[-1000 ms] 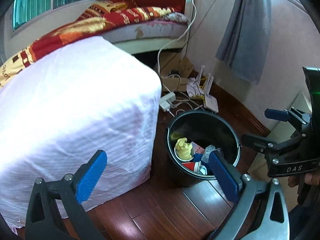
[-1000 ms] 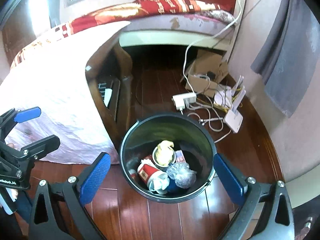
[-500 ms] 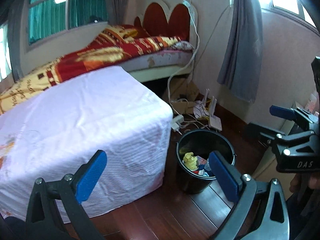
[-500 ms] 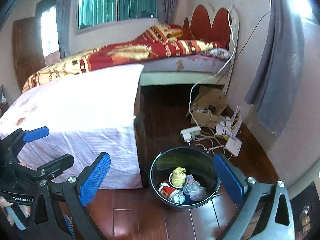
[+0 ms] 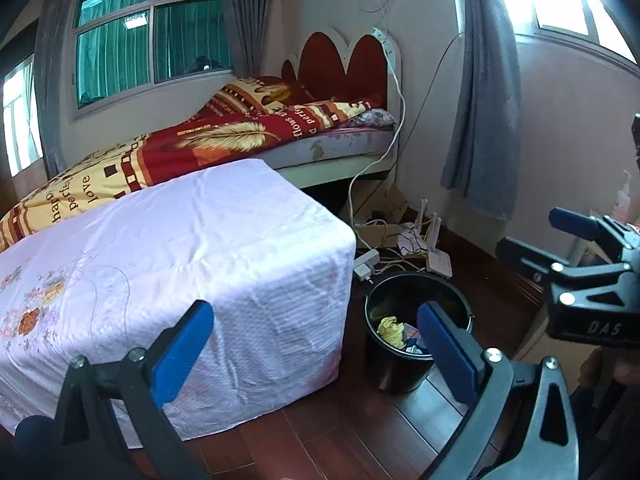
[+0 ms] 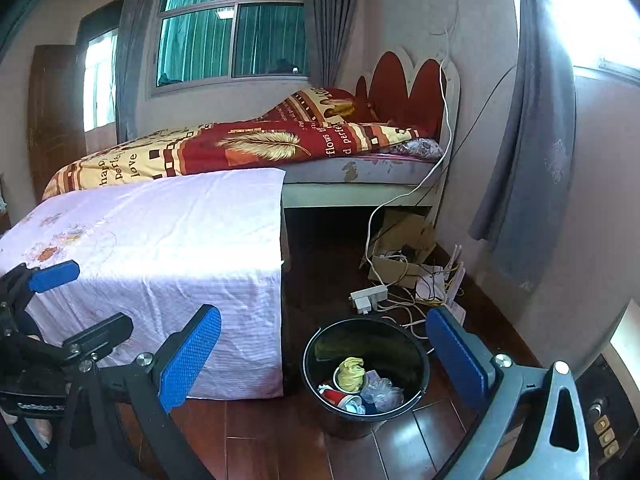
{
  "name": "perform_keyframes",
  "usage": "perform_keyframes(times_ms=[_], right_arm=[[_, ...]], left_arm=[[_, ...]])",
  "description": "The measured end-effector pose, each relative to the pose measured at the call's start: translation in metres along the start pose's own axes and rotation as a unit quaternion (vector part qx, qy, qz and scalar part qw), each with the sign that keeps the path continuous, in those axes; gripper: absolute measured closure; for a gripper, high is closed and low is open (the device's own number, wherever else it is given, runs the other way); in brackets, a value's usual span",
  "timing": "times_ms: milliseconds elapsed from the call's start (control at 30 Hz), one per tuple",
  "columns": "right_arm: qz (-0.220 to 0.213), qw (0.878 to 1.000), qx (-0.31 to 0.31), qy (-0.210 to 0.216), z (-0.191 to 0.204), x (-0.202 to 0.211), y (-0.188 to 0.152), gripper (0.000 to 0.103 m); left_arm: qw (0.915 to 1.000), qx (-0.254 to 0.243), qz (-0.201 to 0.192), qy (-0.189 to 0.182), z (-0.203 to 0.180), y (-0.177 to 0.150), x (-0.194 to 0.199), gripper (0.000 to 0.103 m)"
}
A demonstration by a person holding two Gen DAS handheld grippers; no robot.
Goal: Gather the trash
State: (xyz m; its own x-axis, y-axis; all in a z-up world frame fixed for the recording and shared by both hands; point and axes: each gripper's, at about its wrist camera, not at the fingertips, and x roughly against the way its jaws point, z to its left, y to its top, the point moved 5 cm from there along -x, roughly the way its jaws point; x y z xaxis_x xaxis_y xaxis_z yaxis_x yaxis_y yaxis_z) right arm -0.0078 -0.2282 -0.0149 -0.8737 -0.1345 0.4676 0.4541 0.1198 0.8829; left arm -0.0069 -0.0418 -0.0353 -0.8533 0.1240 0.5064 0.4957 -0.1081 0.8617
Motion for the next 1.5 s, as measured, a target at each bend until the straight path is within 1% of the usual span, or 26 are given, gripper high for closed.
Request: perform_keyframes(times_ms=[100, 300, 600, 1500], right_arm=[[0.003, 1.0, -0.001, -0.003, -0.0028, -0.0017, -0.002, 0.0], [-0.002, 1.0, -0.003, -0.003, -0.0067, -0.0005, -0.0033, 0.0], [-0.001, 1.0, -0.004, -0.002, -0.0064, -0.0004, -0.0041, 0.0], [0.002, 1.0, -0.005, -0.002, -0.0068, 0.0001, -0.0079, 0.0]], left_arm=[[1.0, -0.001, -0.007, -0.005, -0.0028, 0.0034, 0.0, 0.001], [0.9999, -0.004, -0.014, -0.002, -0.0051, 0.0055, 0.0009, 0.001], [0.9999, -0.006, -0.015, 0.001, -0.0026, 0.0059, 0.0006, 0.001], [0.9999, -0.006, -0.013, -0.005, -0.0062, 0.0037, 0.0003, 0.001]])
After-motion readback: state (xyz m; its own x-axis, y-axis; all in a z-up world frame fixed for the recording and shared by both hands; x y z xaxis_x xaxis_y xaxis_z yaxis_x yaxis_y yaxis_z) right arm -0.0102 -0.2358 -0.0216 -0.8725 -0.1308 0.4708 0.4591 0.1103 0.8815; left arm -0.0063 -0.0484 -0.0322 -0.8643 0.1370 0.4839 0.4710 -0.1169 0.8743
